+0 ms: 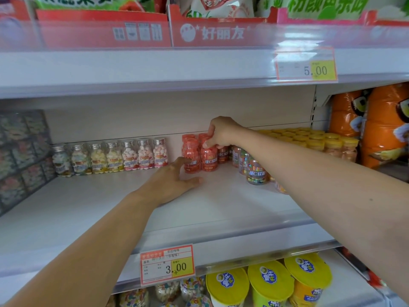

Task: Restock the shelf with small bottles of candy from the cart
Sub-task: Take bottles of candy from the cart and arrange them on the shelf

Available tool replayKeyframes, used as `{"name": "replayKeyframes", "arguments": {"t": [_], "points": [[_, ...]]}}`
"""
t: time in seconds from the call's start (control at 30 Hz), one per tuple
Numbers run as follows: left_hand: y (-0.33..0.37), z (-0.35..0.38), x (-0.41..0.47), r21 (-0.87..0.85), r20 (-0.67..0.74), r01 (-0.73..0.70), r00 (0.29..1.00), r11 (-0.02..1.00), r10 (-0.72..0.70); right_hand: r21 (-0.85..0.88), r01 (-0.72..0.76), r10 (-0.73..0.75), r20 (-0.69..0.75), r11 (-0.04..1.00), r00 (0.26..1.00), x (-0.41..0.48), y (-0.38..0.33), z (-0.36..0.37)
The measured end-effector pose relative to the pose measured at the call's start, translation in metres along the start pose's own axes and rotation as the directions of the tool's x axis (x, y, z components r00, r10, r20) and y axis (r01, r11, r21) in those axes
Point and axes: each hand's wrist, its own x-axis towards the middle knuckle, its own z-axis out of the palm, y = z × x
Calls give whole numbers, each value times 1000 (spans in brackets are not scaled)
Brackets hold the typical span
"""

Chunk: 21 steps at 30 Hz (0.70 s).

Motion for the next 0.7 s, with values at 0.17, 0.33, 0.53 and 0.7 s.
{"name": "replayKeyframes", "arguments": {"t": [0.17, 0.33, 0.53, 0.7], "points": [[1, -2, -1, 11, -8, 31, 999, 999, -31, 25, -18, 20, -59, 1000, 998, -15, -1, -2], [9, -9, -8, 15, -12, 122, 993, 992, -121, 11, 70, -66, -196, 998, 978, -68, -9, -15], [59, -17, -56, 130, -151, -1, 988, 992, 21, 50, 266, -246, -248, 963, 937, -163, -3, -27], [120, 28, -156, -15, -385, -360, 863, 933, 327, 90, 284, -251, -268, 955, 930, -250, 30, -12]]}}
